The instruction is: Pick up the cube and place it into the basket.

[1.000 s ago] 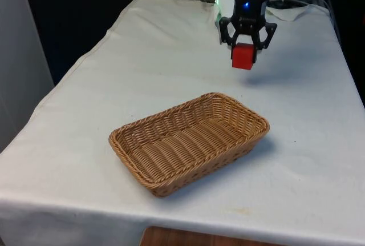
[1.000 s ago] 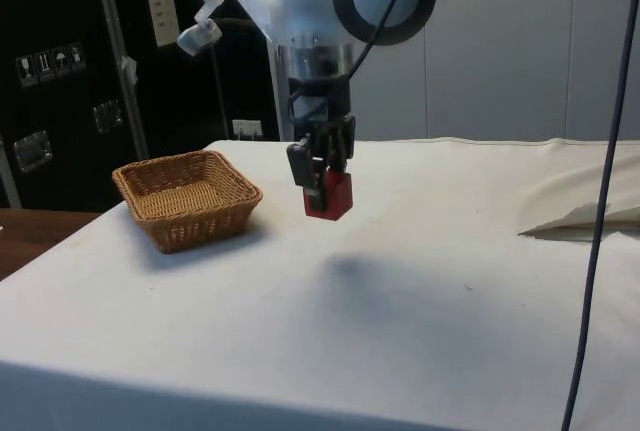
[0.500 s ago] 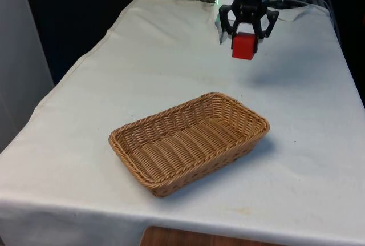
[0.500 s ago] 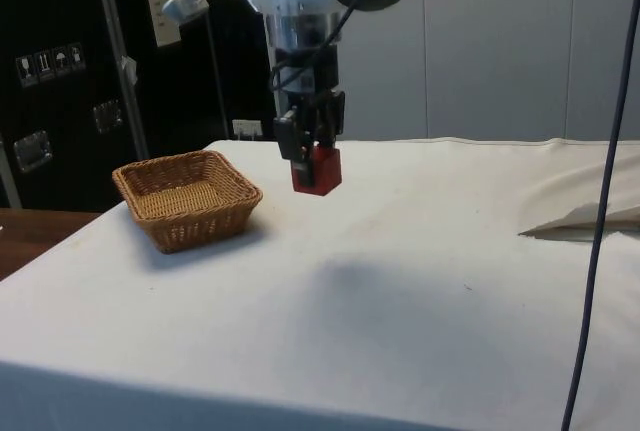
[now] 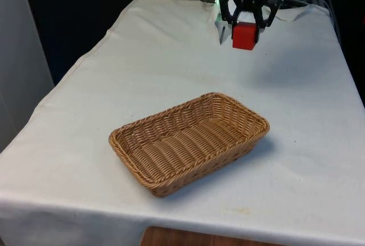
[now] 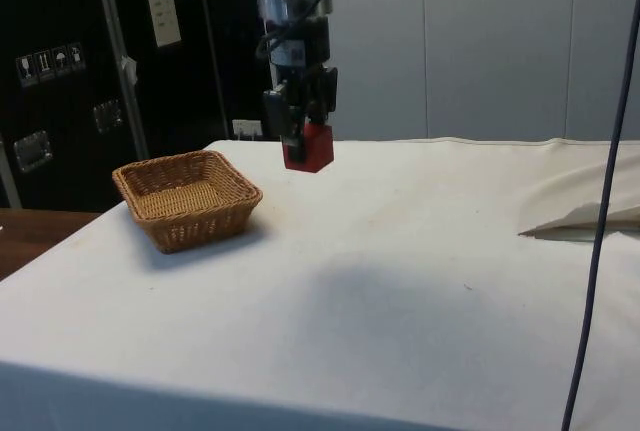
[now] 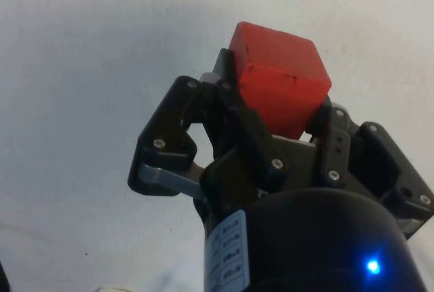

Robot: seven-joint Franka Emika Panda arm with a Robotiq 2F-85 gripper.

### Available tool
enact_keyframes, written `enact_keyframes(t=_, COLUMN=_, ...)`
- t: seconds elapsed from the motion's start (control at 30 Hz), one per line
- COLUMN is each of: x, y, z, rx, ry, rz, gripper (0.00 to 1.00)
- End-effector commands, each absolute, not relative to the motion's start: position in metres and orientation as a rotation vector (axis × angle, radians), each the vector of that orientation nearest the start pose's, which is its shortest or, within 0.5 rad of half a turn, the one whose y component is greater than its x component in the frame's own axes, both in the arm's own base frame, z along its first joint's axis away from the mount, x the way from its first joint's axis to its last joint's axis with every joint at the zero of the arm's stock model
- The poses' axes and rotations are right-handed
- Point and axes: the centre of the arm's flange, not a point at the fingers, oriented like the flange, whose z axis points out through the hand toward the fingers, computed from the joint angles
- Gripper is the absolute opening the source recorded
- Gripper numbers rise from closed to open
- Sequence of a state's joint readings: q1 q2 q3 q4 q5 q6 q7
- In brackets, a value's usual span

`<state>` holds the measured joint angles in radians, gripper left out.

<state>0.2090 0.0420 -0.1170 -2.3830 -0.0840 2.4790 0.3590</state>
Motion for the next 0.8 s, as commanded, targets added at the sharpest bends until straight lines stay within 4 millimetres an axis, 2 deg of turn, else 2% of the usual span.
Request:
enact_keyframes(t=0.0, x=0.502, y=0.046, z=0.312, rx=-3.168, ry=0.330, rz=-0.100, gripper=0.01)
enact_keyframes(t=0.17, x=0.504, y=0.046, z=0.319, rx=-3.168, ry=0.327, rz=-0.106, gripper=0.01)
enact_keyframes(t=0.4, x=0.509, y=0.044, z=0.338, rx=-3.166, ry=0.346, rz=-0.103, gripper=0.01)
enact_keyframes(t=0.43, x=0.509, y=0.045, z=0.336, rx=-3.167, ry=0.334, rz=-0.110, gripper=0.01)
enact_keyframes(t=0.57, x=0.512, y=0.043, z=0.350, rx=-3.166, ry=0.350, rz=-0.105, gripper=0.01)
enact_keyframes(t=0.77, x=0.516, y=0.042, z=0.361, rx=-3.166, ry=0.358, rz=-0.107, gripper=0.01)
